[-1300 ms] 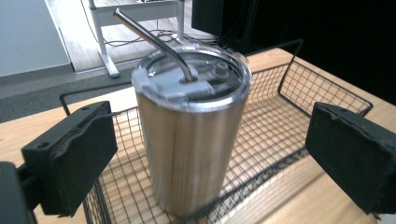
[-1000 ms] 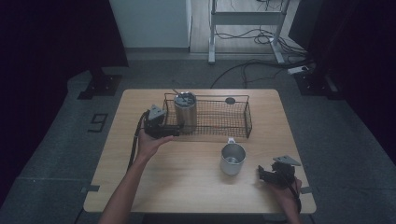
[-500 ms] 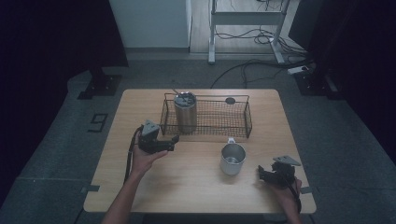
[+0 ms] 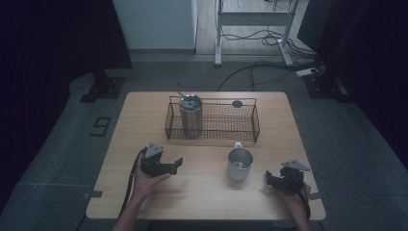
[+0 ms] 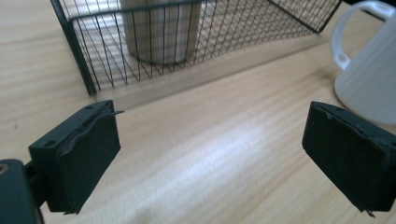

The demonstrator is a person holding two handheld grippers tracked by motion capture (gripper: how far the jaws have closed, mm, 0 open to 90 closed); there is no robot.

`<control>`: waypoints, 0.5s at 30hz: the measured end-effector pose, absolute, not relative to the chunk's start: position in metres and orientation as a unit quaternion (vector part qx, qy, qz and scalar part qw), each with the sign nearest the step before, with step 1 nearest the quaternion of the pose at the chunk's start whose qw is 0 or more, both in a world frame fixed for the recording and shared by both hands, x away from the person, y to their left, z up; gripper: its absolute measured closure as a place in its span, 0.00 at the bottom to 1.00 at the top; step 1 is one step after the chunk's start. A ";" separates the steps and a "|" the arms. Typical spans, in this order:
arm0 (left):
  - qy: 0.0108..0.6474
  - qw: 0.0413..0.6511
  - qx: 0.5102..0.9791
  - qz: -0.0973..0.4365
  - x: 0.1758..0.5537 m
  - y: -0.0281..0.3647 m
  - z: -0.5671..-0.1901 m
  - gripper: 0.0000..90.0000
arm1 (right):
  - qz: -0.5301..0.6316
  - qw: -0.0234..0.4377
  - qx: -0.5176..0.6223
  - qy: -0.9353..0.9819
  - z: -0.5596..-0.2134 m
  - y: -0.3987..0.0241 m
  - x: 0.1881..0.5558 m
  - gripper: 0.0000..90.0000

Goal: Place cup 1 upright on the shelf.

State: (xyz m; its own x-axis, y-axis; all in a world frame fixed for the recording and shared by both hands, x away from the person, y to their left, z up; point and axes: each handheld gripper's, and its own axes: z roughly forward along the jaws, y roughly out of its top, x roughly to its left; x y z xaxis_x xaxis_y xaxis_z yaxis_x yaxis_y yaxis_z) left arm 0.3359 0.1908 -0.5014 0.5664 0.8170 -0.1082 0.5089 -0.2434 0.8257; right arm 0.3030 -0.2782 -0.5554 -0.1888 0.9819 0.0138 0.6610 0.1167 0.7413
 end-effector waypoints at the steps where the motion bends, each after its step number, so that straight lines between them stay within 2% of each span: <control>1: 0.432 0.437 0.769 0.177 0.333 0.192 -0.503 0.04 | 0.317 0.254 0.584 0.703 -0.555 -0.278 0.303 0.17; 15: 0.441 0.439 0.766 0.161 0.328 0.198 -0.519 0.05 | 0.317 0.252 0.583 0.704 -0.556 -0.278 0.303 0.15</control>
